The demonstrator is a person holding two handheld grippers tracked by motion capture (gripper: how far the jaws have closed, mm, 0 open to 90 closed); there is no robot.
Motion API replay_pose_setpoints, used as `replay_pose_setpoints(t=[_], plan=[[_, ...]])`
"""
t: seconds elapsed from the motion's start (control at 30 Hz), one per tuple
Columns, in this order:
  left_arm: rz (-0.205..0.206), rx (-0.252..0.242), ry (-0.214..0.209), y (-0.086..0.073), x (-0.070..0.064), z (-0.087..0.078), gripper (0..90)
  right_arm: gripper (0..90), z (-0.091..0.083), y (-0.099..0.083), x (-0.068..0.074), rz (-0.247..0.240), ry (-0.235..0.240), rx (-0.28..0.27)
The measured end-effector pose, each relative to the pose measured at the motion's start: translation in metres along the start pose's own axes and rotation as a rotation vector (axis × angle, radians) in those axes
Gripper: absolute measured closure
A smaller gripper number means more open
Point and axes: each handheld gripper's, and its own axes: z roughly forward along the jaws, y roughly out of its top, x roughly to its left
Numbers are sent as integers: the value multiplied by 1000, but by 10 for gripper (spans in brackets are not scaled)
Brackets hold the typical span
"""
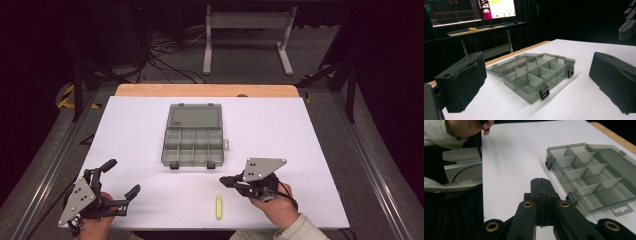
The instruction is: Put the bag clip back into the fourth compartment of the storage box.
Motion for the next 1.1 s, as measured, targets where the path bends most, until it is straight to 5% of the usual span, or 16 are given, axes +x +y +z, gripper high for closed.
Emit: replay_pose_setpoints(t=[0.6, 1.1], plan=[[-1, 1, -2, 0, 0, 0, 17, 900, 35, -4, 9, 8, 118, 216], [0, 4, -3, 0, 0, 0, 17, 900, 63, -20, 19, 15, 180, 306]])
